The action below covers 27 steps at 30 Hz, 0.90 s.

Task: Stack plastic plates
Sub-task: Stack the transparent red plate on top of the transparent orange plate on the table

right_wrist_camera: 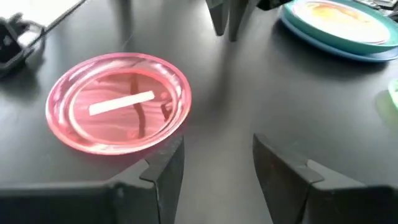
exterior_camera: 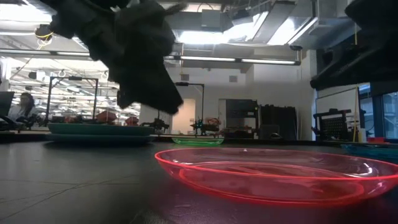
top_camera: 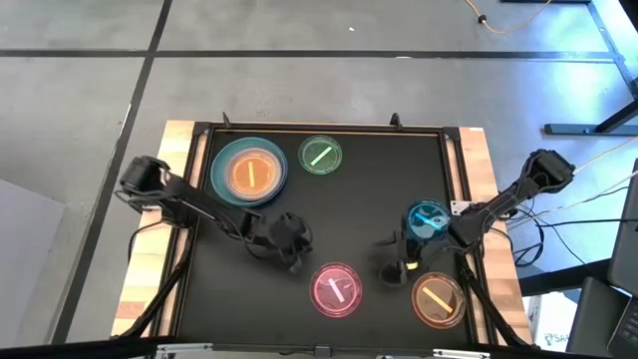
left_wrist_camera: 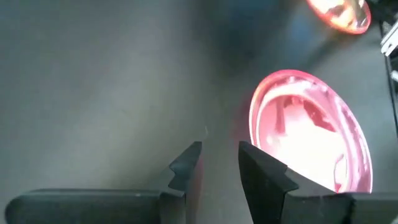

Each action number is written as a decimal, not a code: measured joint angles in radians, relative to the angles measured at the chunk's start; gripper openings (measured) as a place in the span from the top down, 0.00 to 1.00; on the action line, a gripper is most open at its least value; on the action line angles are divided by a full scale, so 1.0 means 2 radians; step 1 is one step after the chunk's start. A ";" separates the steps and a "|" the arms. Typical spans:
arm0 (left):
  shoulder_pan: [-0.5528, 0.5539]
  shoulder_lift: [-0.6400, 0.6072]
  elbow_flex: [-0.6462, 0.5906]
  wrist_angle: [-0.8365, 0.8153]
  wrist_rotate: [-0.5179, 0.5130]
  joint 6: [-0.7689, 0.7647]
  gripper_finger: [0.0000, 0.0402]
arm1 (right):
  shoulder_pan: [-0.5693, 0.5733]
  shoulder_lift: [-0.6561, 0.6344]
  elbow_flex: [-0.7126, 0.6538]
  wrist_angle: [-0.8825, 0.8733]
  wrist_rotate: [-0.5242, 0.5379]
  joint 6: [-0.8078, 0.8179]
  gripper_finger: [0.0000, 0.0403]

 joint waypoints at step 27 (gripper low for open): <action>-0.037 0.143 0.090 0.022 0.015 -0.115 0.76 | 0.001 0.017 0.000 0.005 0.000 -0.009 0.54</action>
